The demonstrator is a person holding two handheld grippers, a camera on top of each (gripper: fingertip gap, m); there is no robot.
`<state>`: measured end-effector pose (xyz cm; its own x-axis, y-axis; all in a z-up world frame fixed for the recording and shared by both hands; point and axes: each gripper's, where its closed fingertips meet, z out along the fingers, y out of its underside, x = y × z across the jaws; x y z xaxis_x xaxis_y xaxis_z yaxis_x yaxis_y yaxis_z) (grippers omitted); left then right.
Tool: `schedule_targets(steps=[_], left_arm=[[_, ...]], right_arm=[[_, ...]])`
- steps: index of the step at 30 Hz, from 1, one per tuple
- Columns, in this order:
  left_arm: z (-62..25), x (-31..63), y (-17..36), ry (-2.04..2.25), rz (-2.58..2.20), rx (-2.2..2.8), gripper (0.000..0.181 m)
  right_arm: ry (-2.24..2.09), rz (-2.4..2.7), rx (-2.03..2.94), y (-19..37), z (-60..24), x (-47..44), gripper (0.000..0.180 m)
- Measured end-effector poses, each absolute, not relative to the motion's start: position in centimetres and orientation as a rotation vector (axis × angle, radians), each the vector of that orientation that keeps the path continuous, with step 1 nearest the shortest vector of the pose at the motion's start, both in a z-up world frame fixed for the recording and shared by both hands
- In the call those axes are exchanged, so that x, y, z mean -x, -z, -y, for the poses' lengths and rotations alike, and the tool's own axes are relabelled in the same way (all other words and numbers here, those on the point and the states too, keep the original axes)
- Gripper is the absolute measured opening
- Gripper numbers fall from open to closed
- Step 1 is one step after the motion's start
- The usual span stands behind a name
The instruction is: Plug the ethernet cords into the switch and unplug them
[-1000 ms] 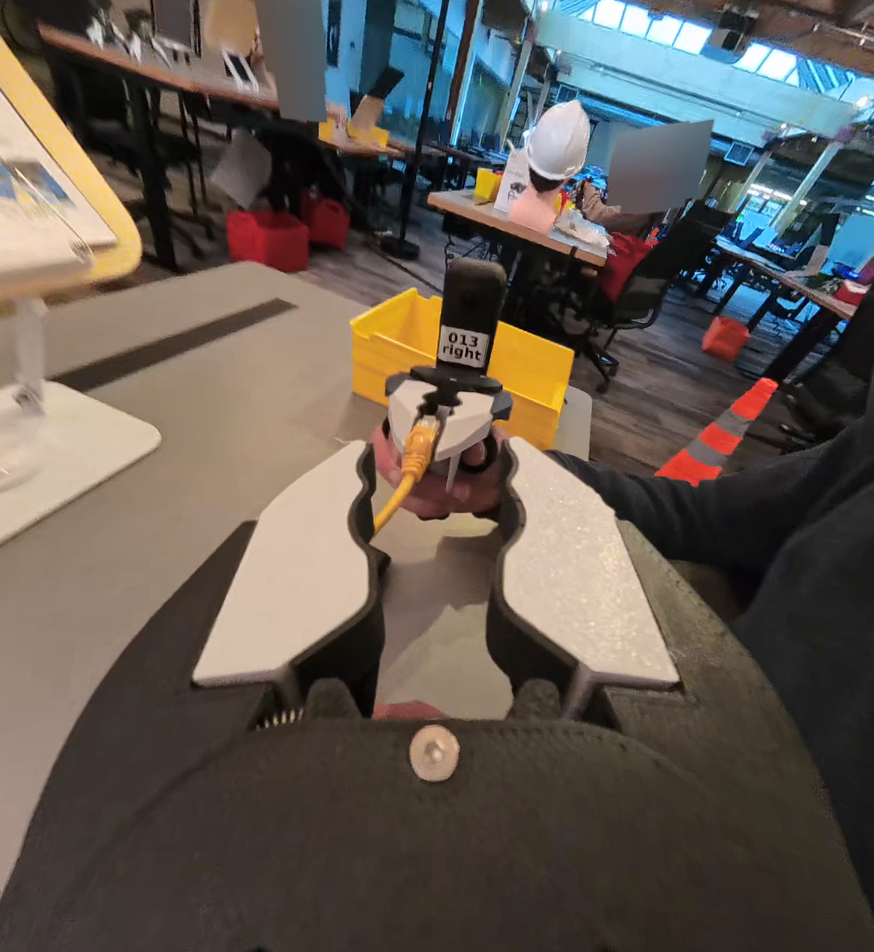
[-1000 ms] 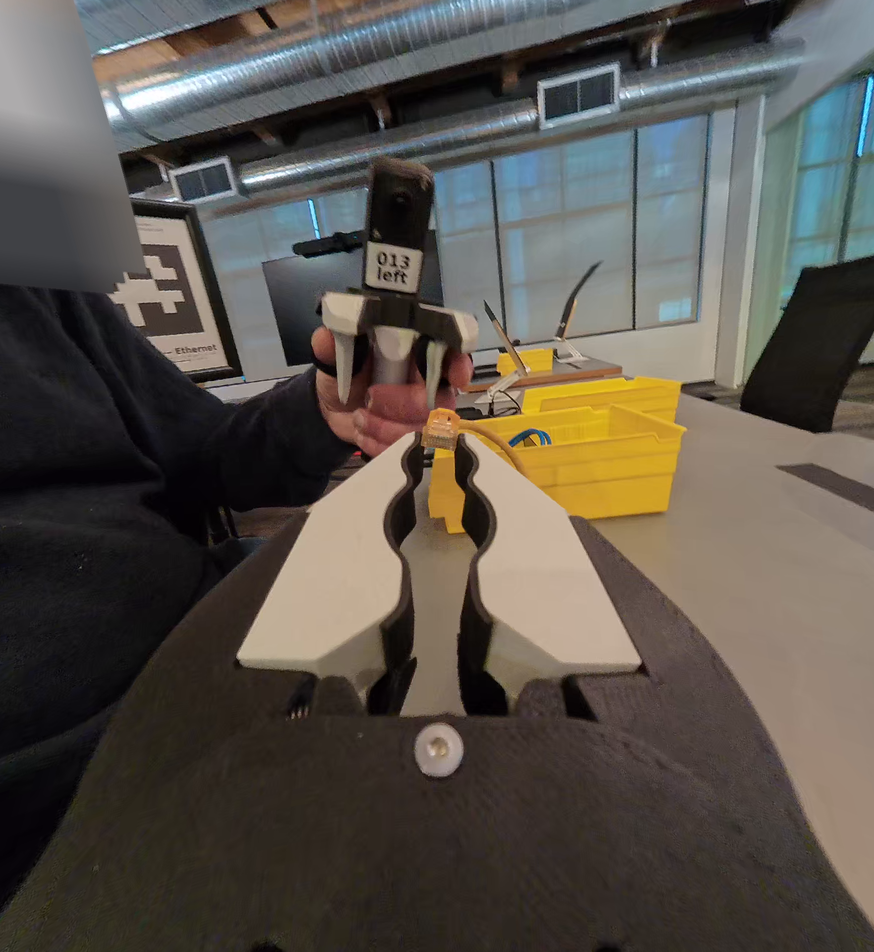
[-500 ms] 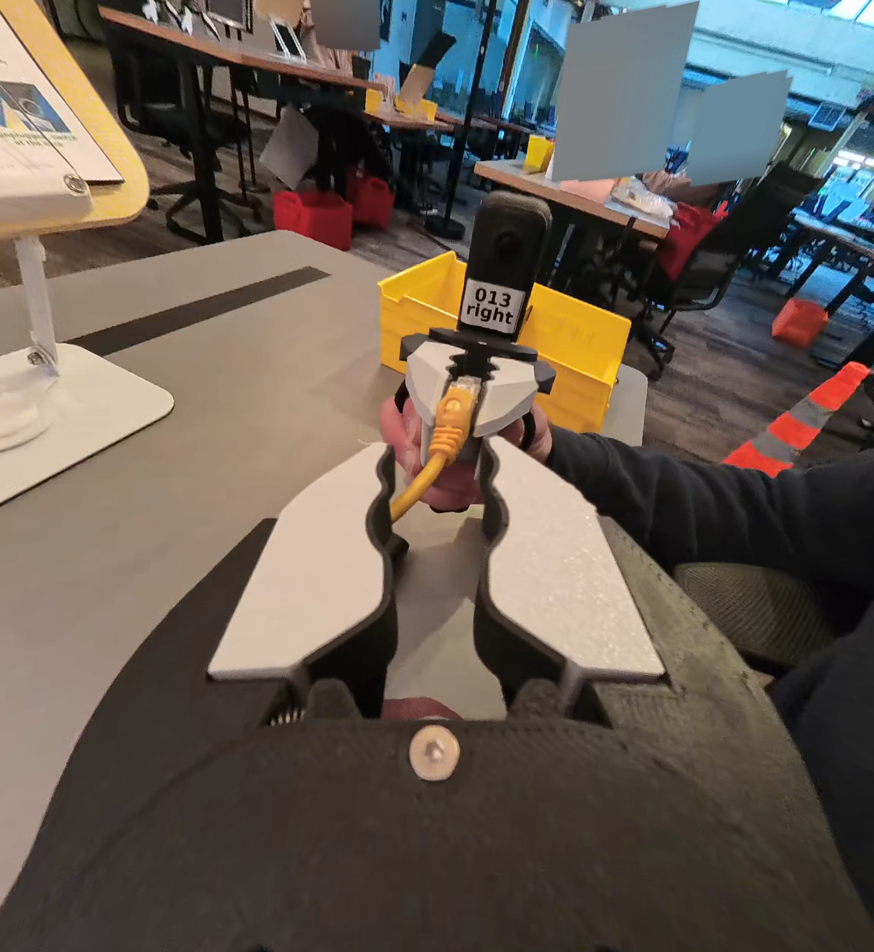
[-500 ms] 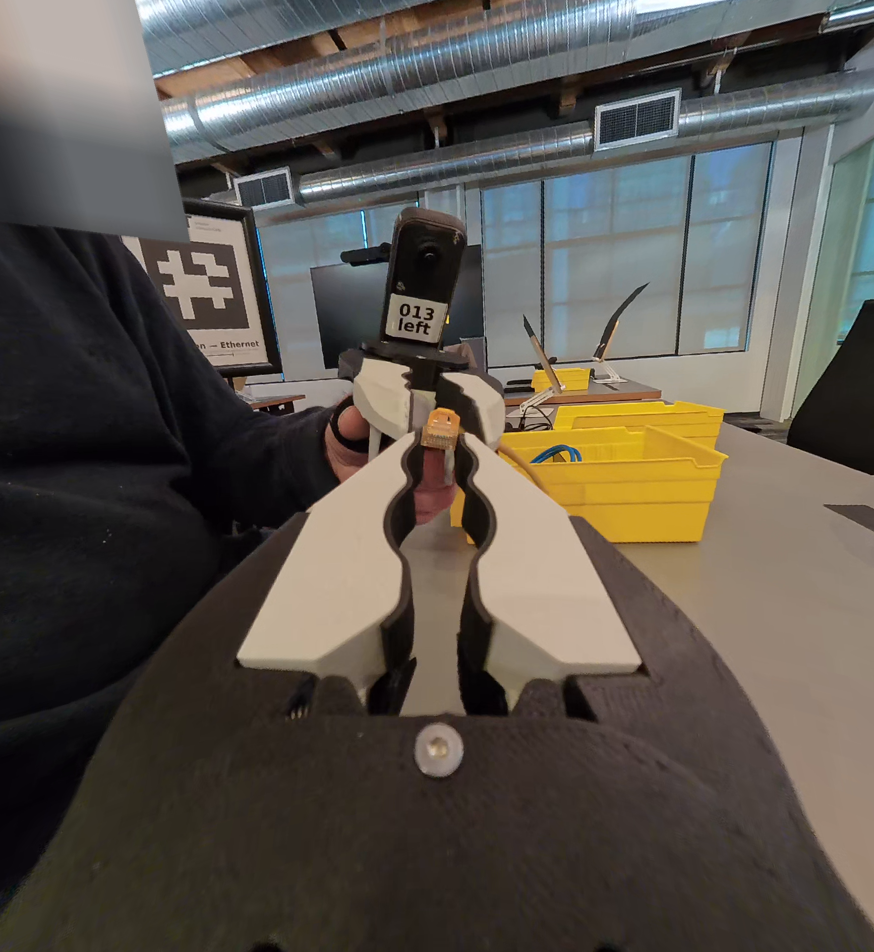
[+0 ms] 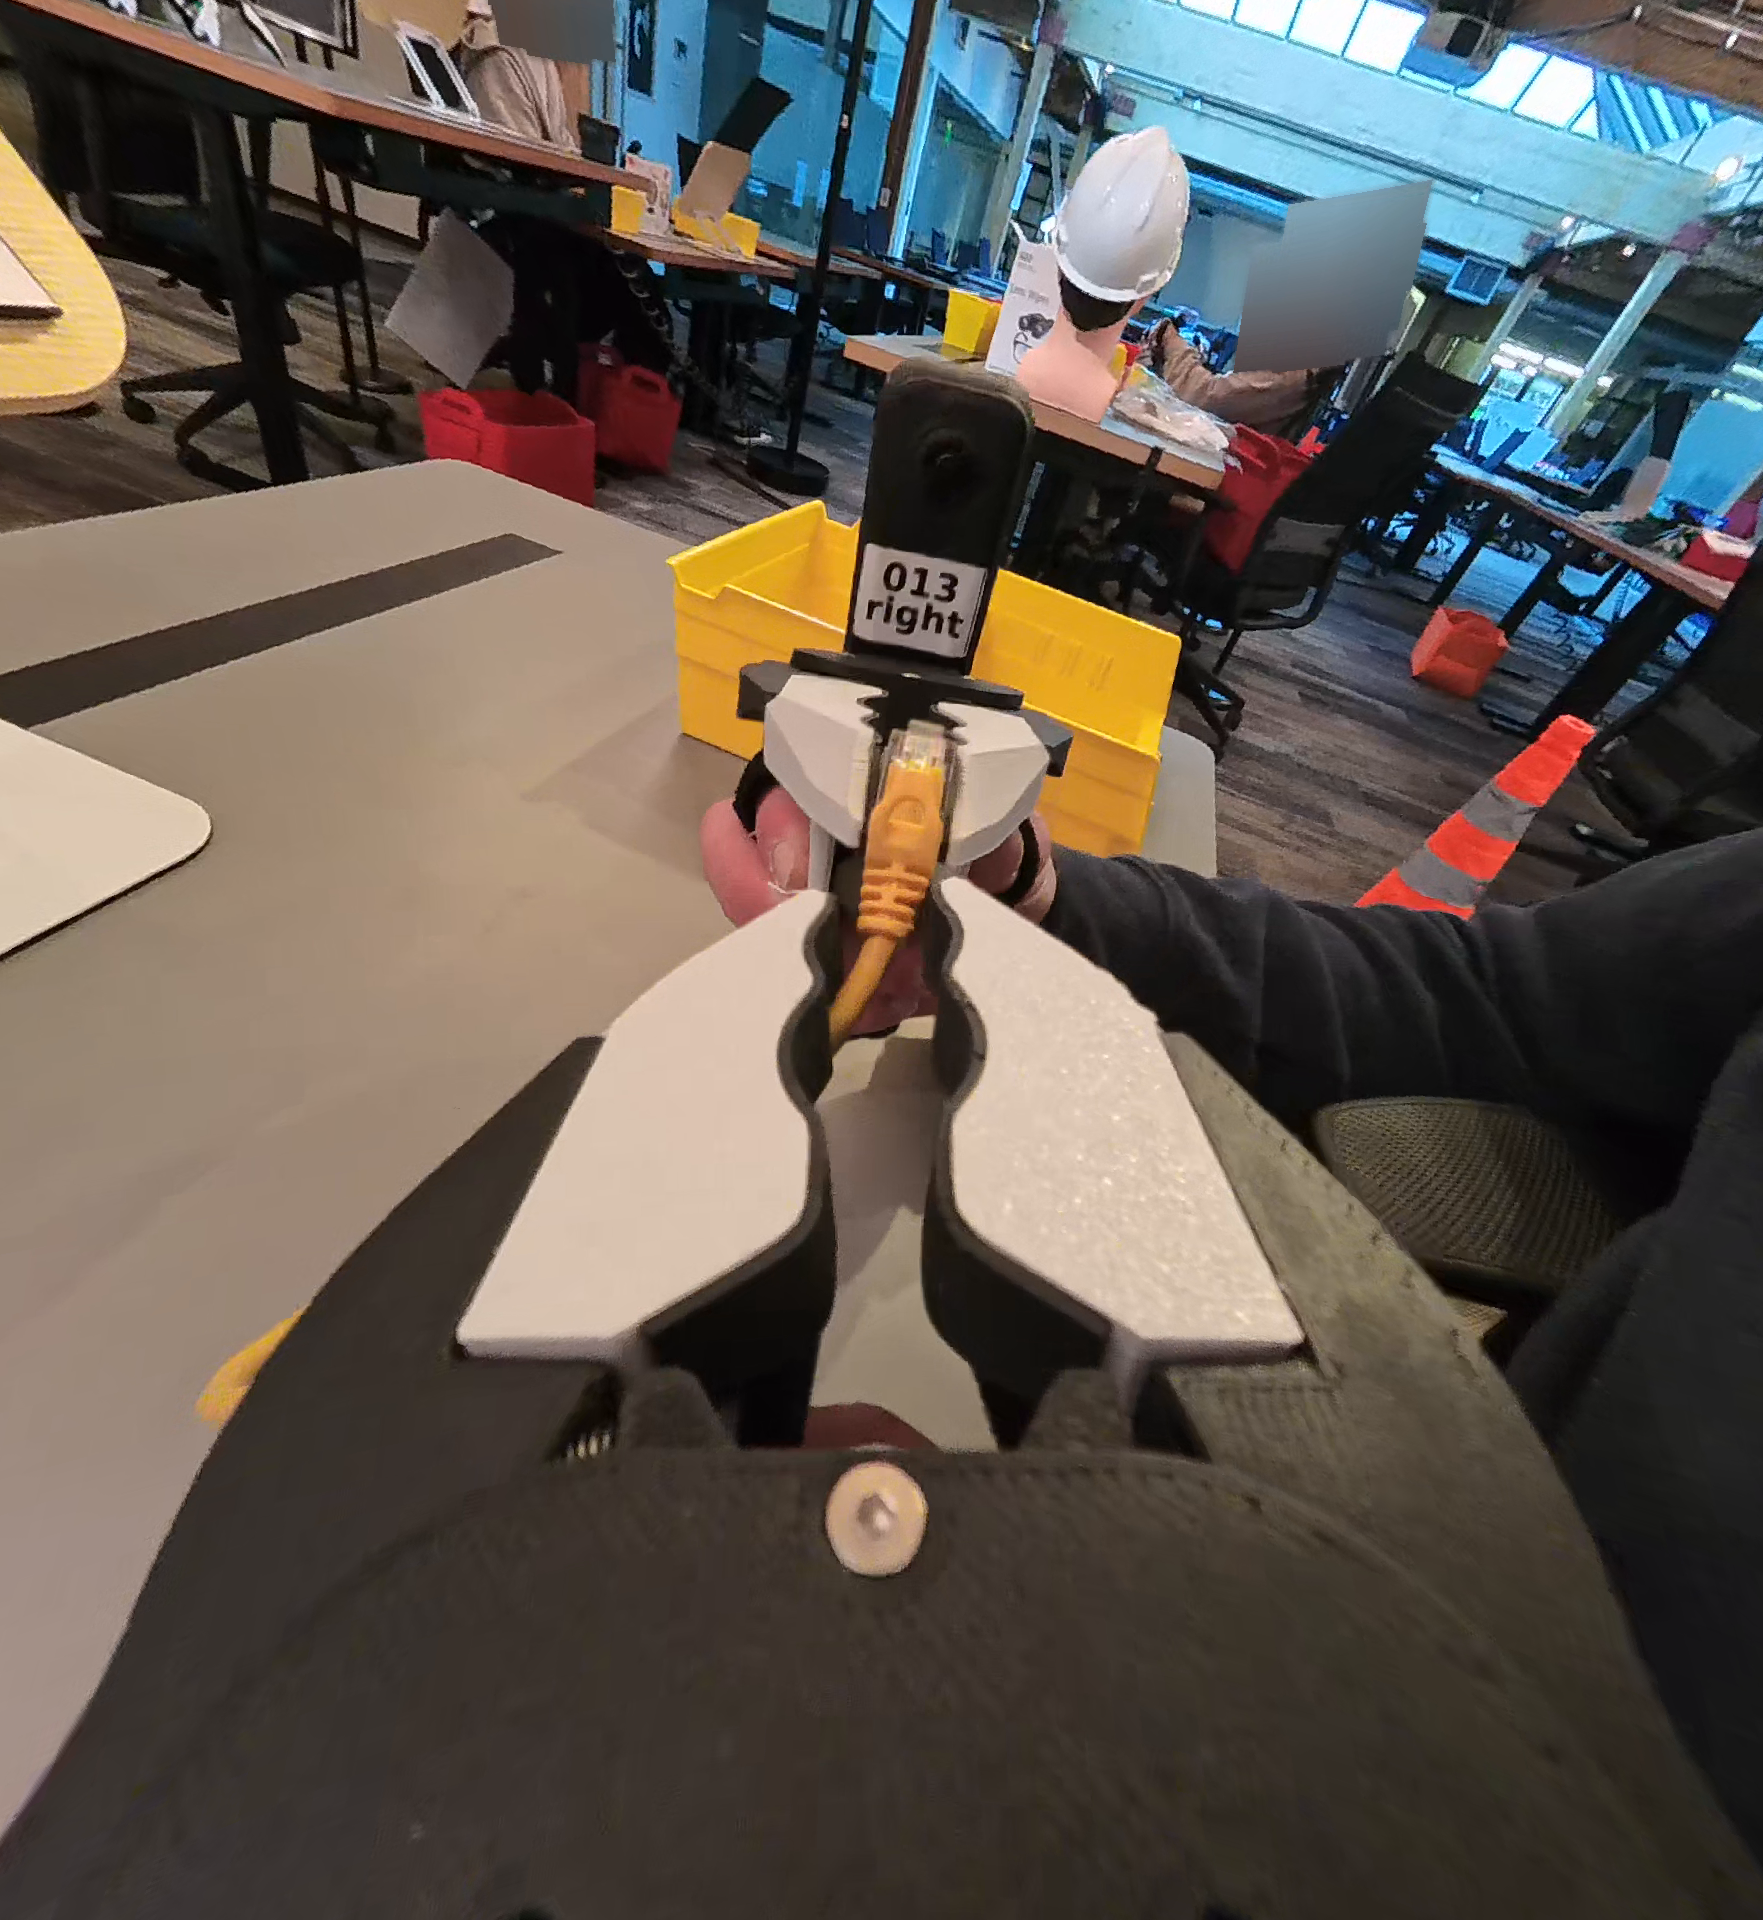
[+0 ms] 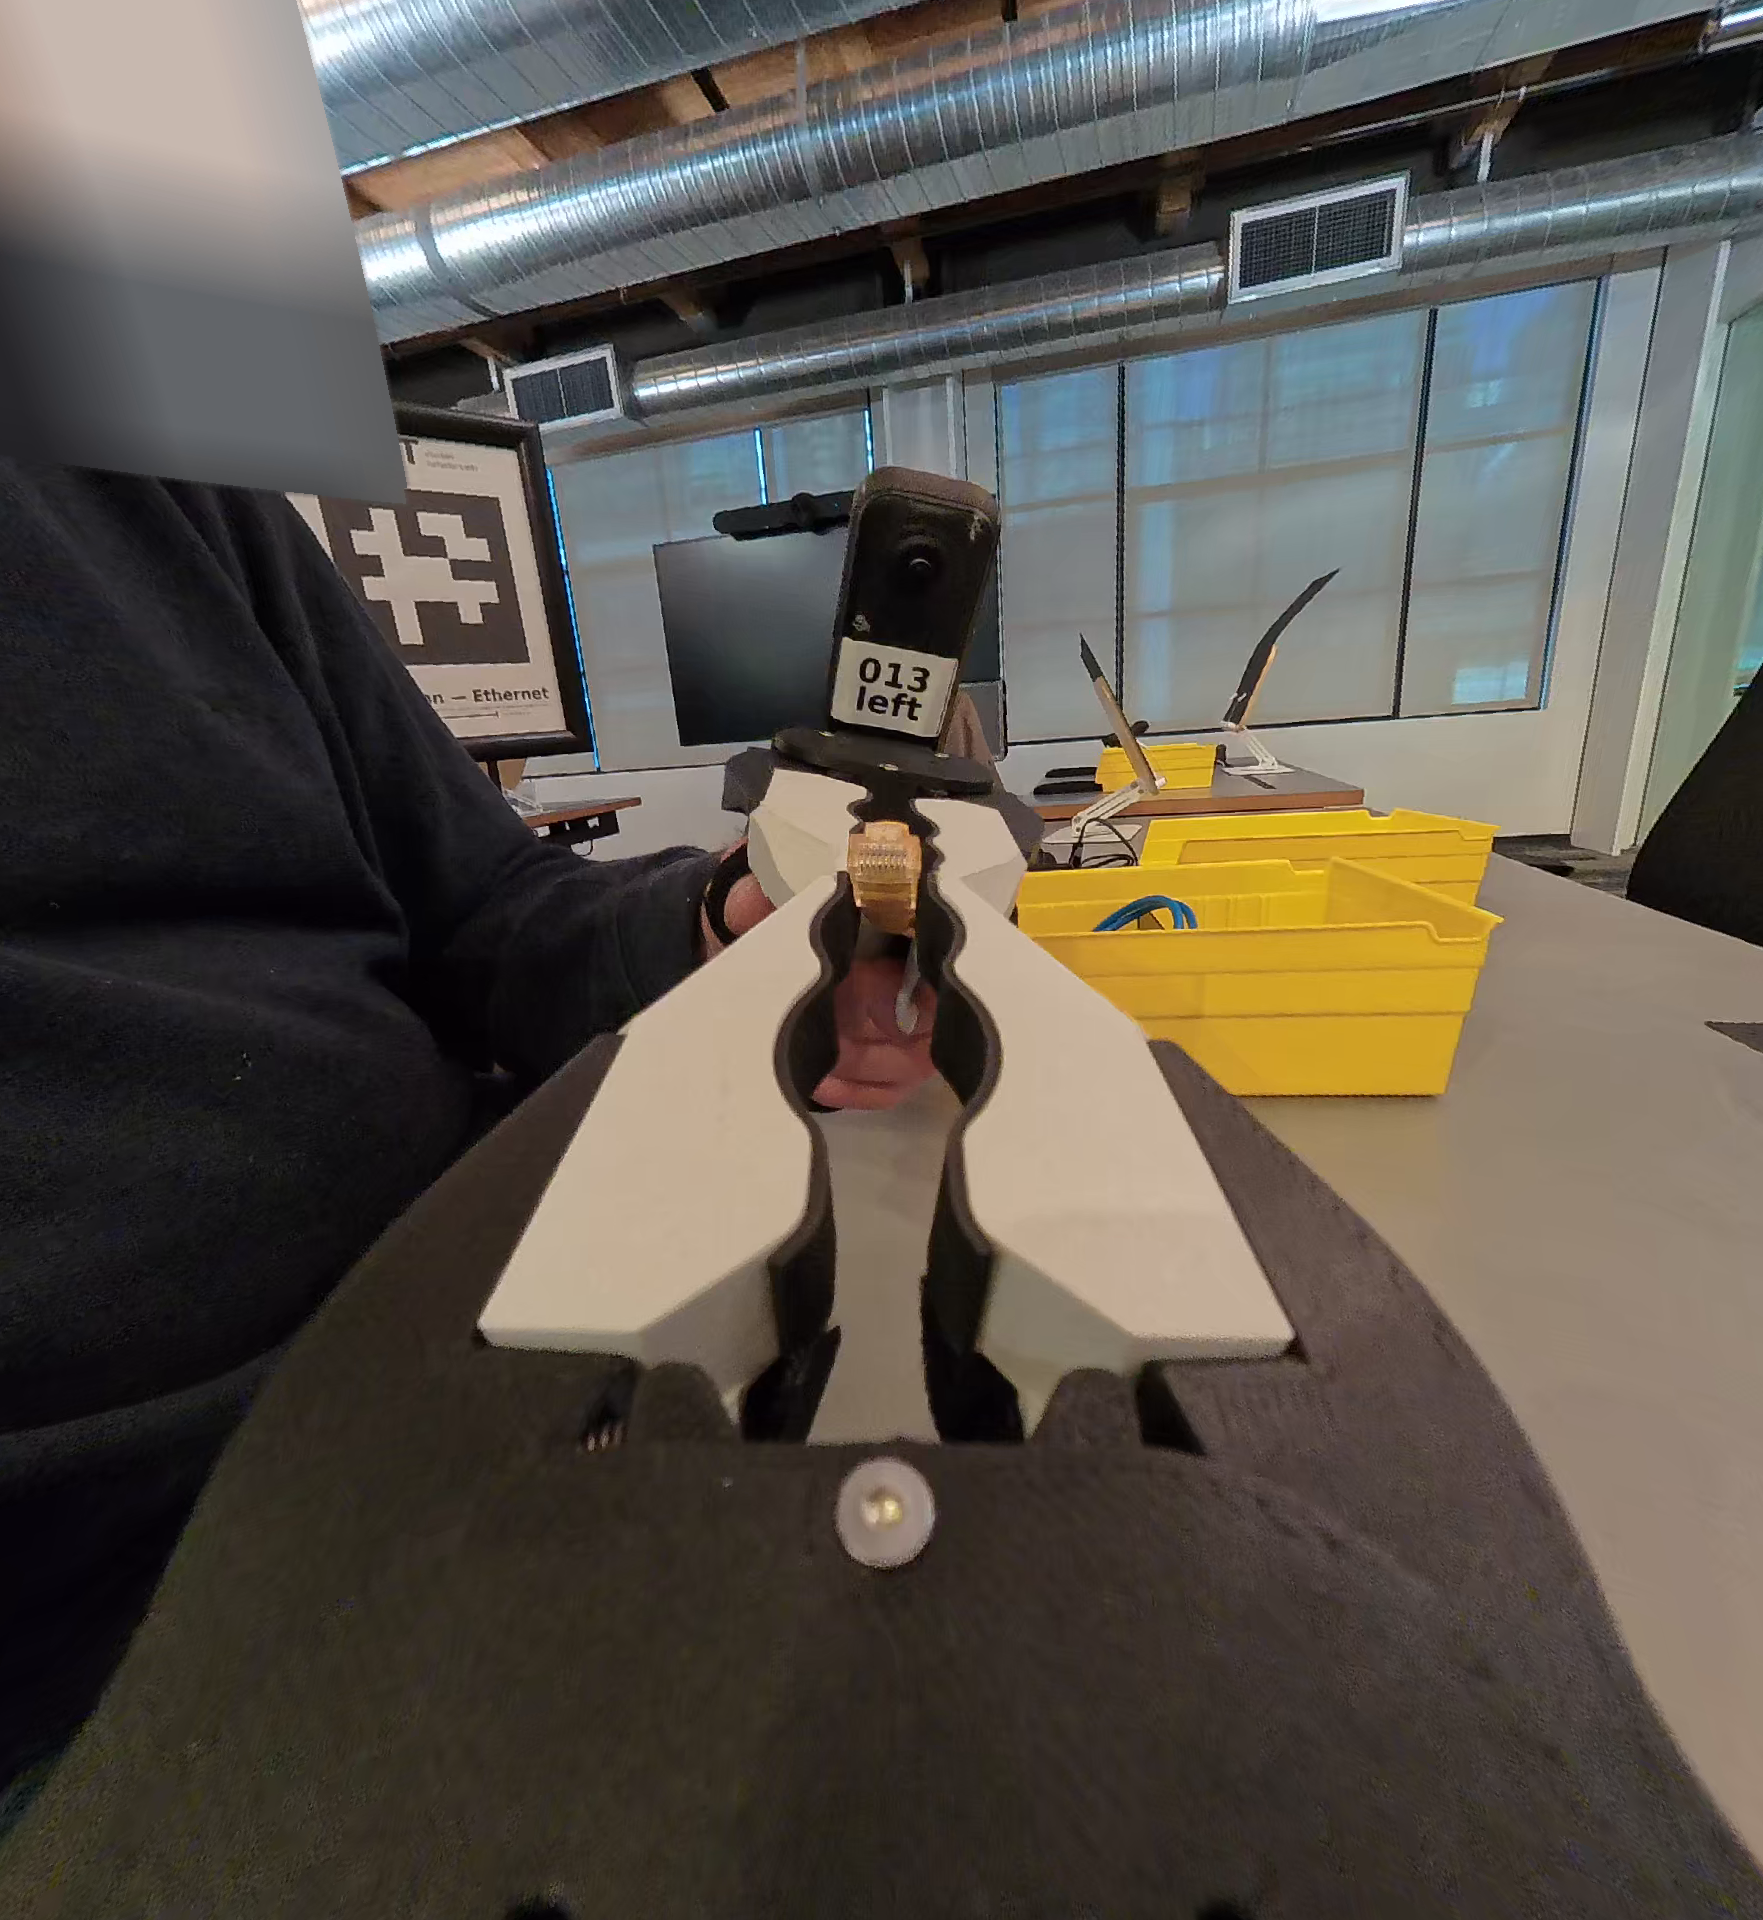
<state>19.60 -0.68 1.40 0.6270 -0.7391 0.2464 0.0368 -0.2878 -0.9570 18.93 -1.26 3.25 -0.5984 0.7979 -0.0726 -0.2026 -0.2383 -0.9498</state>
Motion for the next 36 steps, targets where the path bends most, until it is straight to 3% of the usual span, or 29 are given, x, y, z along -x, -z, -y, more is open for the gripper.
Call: schedule_targets(steps=[6, 8, 19, 23, 25, 28, 32, 36], left_arm=[[0.6, -19.0, -0.8, 0.642, -0.681, 1.78, 0.01], [0.6, -18.5, -0.8, 0.572, -0.705, 1.806, 0.01], [1.3, -18.4, 0.3, 0.352, -0.908, 1.931, 0.009], [1.1, -18.6, -0.9, 0.462, -0.825, 1.88, 0.015], [1.1, -18.5, -1.5, 0.579, -0.756, 1.848, 0.031], [1.4, -17.9, -2.6, 0.821, -0.599, 1.757, 0.041], [1.5, -17.8, -0.9, 0.98, -0.512, 1.775, 0.047], [2.1, -16.2, -0.4, 0.88, -0.516, 1.784, 0.047]], right_arm=[[-1.77, 1.402, 0.838, -2.3, 0.9, -18.6, 0.012], [-1.718, 1.428, 0.837, -2.5, 1.0, -18.8, 0.024], [-1.715, 1.52, 0.87, -1.6, 1.7, -18.3, 0.011], [-1.795, 1.428, 0.837, -2.6, 1.5, -18.5, 0.011], [-1.838, 1.357, 0.824, -3.1, 0.9, -18.6, 0.011], [-1.913, 1.287, 0.798, -3.6, 0.6, -19.1, 0.011], [-1.952, 1.222, 0.774, -4.2, 0.4, -19.1, 0.01], [-1.932, 1.174, 0.783, -4.5, -0.5, -19.3, 0.01]])
